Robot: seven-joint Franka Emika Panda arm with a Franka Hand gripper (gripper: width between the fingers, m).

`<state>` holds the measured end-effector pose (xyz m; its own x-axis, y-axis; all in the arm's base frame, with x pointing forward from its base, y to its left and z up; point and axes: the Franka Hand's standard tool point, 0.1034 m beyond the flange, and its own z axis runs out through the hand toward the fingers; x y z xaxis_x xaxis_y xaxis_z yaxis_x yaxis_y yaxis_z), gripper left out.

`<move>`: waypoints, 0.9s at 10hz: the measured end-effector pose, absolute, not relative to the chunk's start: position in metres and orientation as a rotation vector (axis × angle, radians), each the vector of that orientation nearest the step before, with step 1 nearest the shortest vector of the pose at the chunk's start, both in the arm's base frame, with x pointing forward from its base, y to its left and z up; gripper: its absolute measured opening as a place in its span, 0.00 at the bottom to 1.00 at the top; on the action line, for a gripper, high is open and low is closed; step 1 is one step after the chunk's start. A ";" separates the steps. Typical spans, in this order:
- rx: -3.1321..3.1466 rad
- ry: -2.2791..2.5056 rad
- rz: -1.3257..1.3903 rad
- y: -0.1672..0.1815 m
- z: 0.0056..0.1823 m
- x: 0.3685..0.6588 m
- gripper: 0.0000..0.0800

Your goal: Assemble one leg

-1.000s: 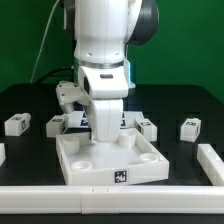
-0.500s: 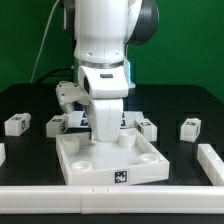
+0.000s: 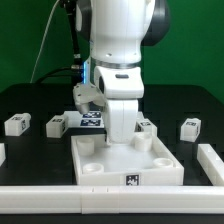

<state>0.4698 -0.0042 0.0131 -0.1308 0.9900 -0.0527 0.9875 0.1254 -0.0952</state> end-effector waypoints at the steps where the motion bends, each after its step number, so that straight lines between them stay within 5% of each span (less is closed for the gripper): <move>1: -2.070 -2.334 0.156 0.008 0.014 0.475 0.08; 9: -2.261 -2.194 0.114 0.060 0.011 0.501 0.08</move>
Offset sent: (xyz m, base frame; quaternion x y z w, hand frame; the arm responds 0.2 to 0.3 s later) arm 0.0180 0.0317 -0.0010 -0.0340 -0.0046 0.0497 0.9982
